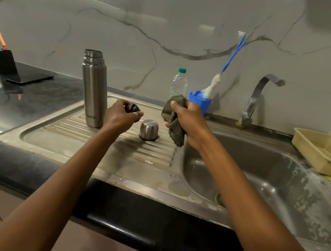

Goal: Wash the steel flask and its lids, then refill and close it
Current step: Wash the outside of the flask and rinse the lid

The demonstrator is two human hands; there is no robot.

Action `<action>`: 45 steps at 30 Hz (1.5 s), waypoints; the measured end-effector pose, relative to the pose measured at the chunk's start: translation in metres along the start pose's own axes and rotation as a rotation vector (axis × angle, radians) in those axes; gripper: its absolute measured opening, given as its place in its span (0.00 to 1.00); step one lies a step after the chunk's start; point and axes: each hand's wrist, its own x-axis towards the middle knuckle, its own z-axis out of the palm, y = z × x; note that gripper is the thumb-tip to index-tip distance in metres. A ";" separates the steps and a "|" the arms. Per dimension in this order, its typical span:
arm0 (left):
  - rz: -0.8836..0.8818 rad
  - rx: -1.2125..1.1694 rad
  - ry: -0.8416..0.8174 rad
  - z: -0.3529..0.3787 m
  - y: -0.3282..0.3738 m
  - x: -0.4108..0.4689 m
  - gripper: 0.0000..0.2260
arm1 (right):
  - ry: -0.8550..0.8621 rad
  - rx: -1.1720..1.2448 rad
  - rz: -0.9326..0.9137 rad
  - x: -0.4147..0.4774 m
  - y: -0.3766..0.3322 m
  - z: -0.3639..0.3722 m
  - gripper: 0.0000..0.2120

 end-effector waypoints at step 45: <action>0.426 -0.268 -0.357 0.141 0.079 -0.065 0.28 | 0.099 0.068 0.330 -0.029 0.050 -0.135 0.26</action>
